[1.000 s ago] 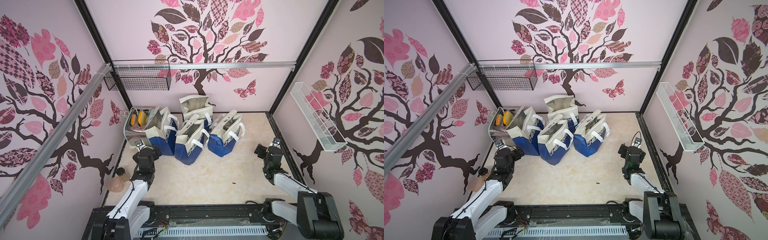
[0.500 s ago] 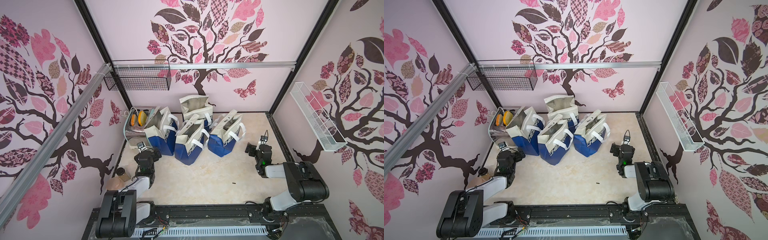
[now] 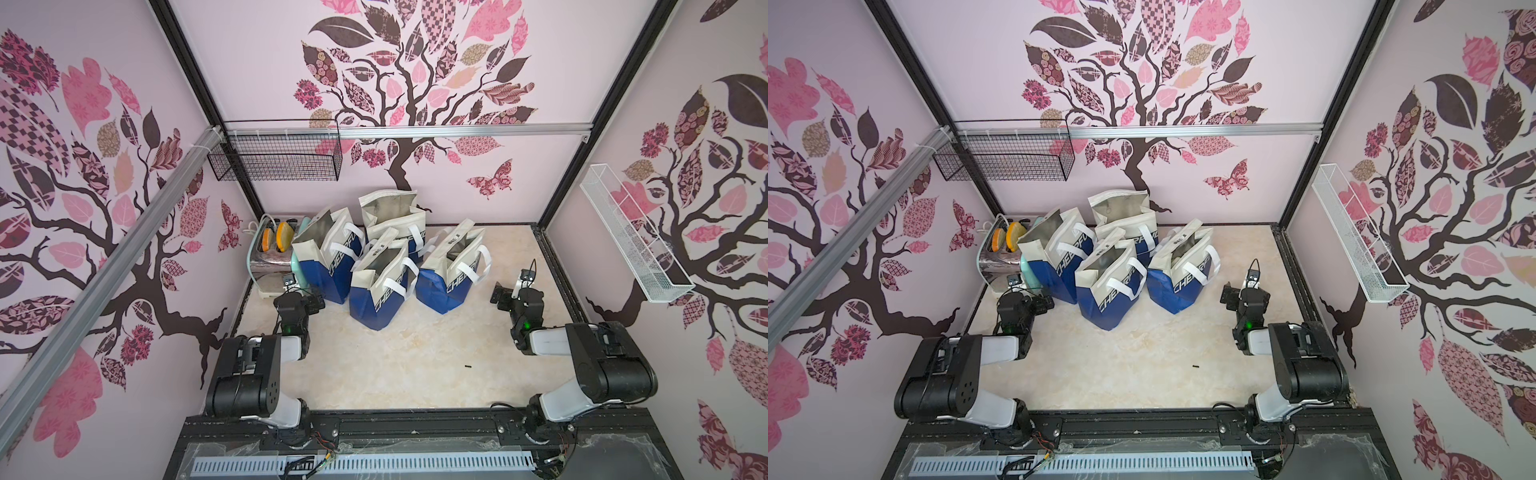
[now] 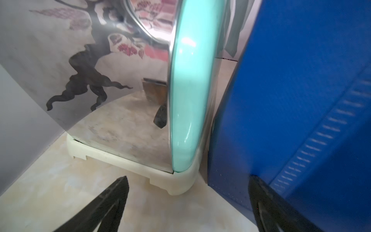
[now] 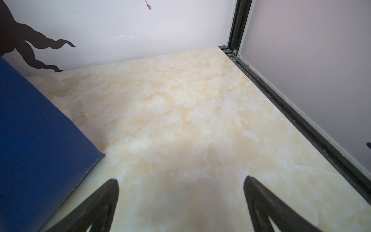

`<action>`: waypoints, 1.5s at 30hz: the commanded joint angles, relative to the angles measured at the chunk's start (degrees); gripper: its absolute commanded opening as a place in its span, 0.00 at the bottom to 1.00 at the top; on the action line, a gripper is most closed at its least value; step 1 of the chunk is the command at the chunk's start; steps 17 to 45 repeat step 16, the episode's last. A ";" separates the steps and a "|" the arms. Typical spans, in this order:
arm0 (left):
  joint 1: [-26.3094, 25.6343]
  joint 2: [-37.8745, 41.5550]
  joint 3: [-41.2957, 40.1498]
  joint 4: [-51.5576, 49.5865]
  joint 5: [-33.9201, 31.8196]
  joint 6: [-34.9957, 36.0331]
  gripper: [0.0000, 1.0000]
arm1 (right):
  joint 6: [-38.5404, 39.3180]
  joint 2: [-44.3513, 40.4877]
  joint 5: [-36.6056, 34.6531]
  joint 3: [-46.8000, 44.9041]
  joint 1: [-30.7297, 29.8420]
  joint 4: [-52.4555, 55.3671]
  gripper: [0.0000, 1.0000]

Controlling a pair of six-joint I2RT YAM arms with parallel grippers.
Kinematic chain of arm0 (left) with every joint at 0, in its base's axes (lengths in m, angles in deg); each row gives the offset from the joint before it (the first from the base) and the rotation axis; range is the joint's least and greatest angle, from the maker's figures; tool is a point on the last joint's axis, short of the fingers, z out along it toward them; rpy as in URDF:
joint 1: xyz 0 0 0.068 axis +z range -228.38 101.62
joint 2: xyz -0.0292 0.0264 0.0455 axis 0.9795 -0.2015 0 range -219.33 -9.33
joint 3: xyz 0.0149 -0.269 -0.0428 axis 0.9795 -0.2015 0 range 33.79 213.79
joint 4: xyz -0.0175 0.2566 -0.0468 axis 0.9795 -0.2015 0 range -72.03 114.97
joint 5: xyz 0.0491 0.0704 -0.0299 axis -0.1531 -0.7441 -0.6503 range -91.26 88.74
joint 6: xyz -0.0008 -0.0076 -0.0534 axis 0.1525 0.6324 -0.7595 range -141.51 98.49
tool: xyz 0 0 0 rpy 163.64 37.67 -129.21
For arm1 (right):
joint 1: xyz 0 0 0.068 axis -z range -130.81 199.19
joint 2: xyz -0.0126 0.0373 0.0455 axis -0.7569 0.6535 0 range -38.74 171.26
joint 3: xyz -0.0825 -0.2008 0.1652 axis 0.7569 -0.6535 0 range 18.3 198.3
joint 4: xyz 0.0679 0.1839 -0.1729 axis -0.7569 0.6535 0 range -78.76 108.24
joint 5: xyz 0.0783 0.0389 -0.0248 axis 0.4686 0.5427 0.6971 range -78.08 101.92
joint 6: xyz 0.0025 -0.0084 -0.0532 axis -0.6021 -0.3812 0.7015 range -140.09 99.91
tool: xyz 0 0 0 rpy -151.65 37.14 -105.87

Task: Open the takeout bag
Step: Reset both arms

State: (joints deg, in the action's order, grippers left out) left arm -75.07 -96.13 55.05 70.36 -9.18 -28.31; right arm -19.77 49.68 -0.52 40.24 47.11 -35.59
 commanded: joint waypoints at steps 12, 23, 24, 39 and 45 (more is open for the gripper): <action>0.12 -2.31 -0.60 6.63 3.53 1.89 0.98 | 0.91 0.93 -0.83 2.80 -0.72 0.65 1.00; 0.03 -2.06 -0.65 6.55 3.27 1.98 0.98 | 1.00 0.31 -0.67 1.75 -0.73 -0.67 0.99; 0.03 -2.06 -0.65 6.55 3.27 1.98 0.98 | 1.00 0.31 -0.67 1.75 -0.73 -0.67 0.99; 0.03 -2.06 -0.65 6.55 3.27 1.98 0.98 | 1.00 0.31 -0.67 1.75 -0.73 -0.67 0.99; 0.03 -2.06 -0.65 6.55 3.27 1.98 0.98 | 1.00 0.31 -0.67 1.75 -0.73 -0.67 0.99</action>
